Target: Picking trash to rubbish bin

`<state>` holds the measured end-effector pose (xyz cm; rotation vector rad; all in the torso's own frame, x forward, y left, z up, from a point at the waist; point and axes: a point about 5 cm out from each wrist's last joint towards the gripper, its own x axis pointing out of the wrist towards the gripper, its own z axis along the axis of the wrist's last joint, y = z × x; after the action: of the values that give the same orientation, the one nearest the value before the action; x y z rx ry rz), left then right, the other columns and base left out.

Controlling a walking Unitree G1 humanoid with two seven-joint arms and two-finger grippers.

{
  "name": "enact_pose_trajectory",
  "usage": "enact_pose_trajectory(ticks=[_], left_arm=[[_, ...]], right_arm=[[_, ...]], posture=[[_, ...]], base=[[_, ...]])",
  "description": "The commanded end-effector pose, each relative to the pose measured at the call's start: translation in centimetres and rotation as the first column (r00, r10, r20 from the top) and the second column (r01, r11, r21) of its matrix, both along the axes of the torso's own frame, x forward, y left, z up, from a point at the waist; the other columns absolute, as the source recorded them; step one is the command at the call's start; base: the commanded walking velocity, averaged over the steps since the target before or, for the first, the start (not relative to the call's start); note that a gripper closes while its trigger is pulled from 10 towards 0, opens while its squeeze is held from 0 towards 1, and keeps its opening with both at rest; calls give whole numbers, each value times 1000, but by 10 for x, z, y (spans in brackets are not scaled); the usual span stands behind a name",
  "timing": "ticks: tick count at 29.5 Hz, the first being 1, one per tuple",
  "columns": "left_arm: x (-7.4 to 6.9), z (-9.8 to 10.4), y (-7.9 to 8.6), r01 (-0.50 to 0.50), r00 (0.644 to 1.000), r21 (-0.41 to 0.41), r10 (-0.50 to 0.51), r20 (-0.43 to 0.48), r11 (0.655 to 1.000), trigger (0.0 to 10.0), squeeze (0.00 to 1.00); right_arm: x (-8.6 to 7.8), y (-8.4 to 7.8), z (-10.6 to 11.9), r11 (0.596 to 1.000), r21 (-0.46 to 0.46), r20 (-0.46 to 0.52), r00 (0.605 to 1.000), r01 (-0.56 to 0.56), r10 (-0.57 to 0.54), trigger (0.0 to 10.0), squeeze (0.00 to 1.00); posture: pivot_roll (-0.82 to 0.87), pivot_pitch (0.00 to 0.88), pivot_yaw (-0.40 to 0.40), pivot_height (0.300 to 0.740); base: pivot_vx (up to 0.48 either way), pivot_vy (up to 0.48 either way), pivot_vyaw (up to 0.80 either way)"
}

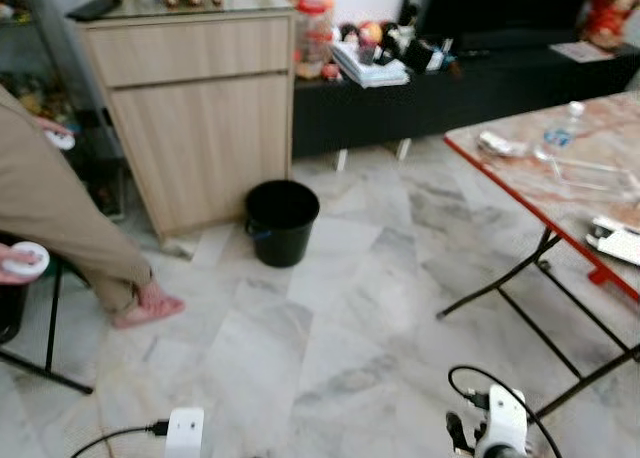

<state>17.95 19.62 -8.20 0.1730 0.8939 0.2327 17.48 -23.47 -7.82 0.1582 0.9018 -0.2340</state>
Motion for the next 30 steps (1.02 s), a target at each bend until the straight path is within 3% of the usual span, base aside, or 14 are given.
enact_pose_trajectory(ticks=[1,6,30], left_arm=[[-12,-6,3,-8,998,-1,8,-56,1000,10000,0],[-5,-2,4,-19,999,-4,19,-30,1000,10000,0],[-11,-6,-1,-2,998,-14,1,-58,1000,10000,0]], right_arm=[[10,1,4,1000,-6,21,1000,1,-1,10000,0],[18,5,7,1000,-3,36,999,-10,10,10000,0],[19,6,7,1000,-3,31,1000,5,-5,10000,0]], posture=[[-19,51,-73,740],[-13,40,-71,740],[-11,0,-57,740]], base=[[480,0,0],[429,0,0],[423,0,0]])
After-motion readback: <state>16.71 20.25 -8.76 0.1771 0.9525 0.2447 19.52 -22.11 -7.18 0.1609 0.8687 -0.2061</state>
